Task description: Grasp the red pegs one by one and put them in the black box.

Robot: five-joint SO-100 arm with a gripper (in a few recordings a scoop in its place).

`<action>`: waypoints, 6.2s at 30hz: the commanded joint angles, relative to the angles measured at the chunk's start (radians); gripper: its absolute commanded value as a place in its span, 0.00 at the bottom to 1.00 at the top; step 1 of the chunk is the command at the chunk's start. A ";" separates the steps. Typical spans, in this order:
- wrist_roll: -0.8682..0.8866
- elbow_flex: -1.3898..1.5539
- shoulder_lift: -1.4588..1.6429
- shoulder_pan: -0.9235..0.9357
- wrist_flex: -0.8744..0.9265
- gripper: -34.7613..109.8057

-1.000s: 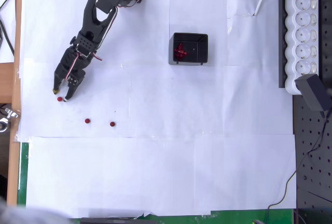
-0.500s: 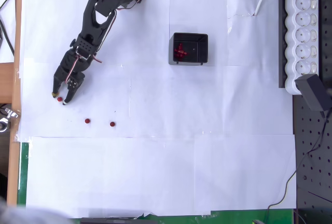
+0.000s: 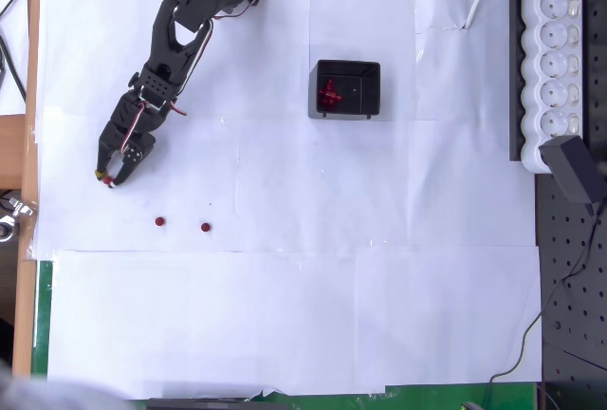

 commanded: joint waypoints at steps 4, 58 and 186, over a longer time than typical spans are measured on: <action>-0.020 0.002 -0.014 -0.012 0.083 0.24; -0.746 0.216 -0.670 -1.318 1.654 0.34; -0.353 0.767 -0.647 -0.723 2.134 0.24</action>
